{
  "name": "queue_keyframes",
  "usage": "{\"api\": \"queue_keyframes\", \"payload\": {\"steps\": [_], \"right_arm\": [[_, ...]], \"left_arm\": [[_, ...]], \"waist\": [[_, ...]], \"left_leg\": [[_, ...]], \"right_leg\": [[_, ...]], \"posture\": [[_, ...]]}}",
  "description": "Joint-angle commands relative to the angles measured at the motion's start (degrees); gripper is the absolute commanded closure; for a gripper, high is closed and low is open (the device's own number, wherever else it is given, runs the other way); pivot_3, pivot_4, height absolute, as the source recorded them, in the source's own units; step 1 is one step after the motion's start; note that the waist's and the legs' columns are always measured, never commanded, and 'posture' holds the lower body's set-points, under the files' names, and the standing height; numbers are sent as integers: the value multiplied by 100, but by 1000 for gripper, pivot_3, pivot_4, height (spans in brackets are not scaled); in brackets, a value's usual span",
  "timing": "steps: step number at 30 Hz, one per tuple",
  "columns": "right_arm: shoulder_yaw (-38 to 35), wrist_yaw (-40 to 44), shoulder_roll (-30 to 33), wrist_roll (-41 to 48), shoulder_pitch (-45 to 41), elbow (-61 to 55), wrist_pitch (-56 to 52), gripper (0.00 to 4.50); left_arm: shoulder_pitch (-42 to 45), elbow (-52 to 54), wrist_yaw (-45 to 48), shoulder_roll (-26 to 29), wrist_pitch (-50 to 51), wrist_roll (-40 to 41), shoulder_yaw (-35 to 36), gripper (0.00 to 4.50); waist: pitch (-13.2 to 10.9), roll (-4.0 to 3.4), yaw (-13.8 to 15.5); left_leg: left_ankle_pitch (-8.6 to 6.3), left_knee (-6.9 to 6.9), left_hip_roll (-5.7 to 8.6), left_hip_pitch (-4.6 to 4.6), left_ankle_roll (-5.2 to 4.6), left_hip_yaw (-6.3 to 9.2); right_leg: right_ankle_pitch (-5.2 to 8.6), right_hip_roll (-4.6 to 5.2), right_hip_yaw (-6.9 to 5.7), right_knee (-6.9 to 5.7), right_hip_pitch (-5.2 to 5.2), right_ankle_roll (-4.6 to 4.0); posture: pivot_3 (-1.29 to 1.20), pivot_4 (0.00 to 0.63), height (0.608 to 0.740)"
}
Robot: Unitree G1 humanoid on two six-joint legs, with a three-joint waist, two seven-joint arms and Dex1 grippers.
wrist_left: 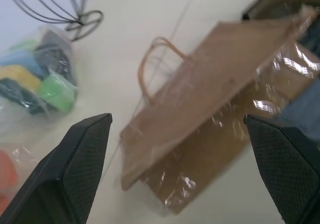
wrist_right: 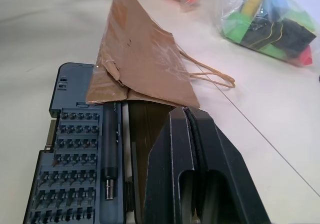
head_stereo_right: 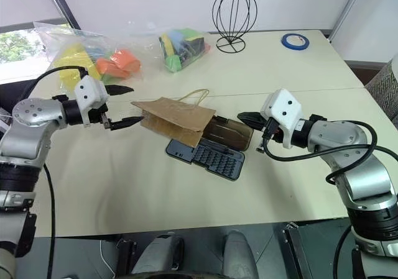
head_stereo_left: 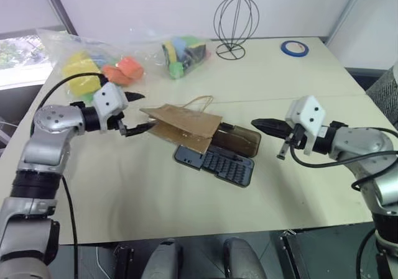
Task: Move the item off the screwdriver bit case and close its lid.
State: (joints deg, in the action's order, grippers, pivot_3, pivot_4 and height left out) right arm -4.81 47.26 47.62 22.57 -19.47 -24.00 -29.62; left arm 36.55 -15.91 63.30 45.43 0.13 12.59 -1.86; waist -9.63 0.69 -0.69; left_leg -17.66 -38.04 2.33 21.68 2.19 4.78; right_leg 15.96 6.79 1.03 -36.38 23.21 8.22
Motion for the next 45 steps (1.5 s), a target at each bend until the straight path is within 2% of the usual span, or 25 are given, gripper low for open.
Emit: {"api": "queue_keyframes", "payload": {"steps": [1, 10, 17, 24, 27, 33, 34, 41, 45], "right_arm": [[-60, -67, -34, -3, -14, -240, 55, 4500], [-105, -179, -61, -15, 27, -290, 36, 4500], [-171, -284, -36, -2, 96, -369, 4, 4500], [-172, -381, -40, 4, 111, -438, -45, 4500], [-178, -424, -43, -12, 117, -445, -44, 4500], [-185, -463, -31, -22, 123, -448, -37, 4500], [-190, -464, -29, -21, 123, -443, -36, 4500], [-179, -466, -43, -13, 83, -410, -33, 4500], [-139, -449, -52, -36, 58, -370, -3, 4500]], "left_arm": [[463, -568, 176, -29, -761, -361, -134, 90], [1442, -2304, 247, -517, -2532, -1217, -675, 90], [1968, -3503, 213, -797, -3148, -1704, -968, 90], [2343, -4321, -267, -1103, -3404, -2087, -1049, 90], [2355, -4552, -311, -1222, -3319, -2148, -1049, 877], [2239, -4750, -126, -1361, -3033, -2066, -974, 3848], [2211, -4765, -137, -1357, -3014, -2094, -986, 4463], [2003, -4727, -267, -1277, -2841, -2064, -900, 4463], [1724, -4336, -431, -1122, -2666, -1930, -718, 4463]], "waist": [[0, 0, -4], [0, 1, -5], [-2, 3, -26], [-3, 5, -17], [-3, 5, -21], [-6, 10, -27], [-6, 10, -32], [-6, 10, -46], [-5, 10, -57]], "left_leg": [[-1, -1, 0, 2, -1, -2], [0, -8, 2, 10, 0, -2], [0, -9, 2, 14, -1, -2], [1, -15, 2, 18, 0, -1], [1, -17, 2, 20, 0, 0], [5, -19, 3, 20, 7, 0], [4, -19, 3, 20, 6, 1], [2, -20, 3, 17, 3, 1], [2, -20, 2, 16, 3, 2]], "right_leg": [[0, 0, -2, 0, 0, 0], [-2, 0, -10, -2, 3, 3], [-2, -2, -11, -11, 12, 4], [-2, -2, -12, -13, 12, 6], [-3, -2, -13, -15, 13, 7], [-3, -2, -13, -56, 22, 8], [-3, -2, -13, -59, 23, 8], [-2, -2, -12, -63, 24, 8], [-2, -2, -12, -66, 26, 8]], "posture": [[0, 150, 740], [0, 150, 740], [0, 150, 740], [0, 150, 740], [0, 150, 740], [0, 150, 740], [0, 150, 740], [0, 150, 740], [0, 150, 740]]}}
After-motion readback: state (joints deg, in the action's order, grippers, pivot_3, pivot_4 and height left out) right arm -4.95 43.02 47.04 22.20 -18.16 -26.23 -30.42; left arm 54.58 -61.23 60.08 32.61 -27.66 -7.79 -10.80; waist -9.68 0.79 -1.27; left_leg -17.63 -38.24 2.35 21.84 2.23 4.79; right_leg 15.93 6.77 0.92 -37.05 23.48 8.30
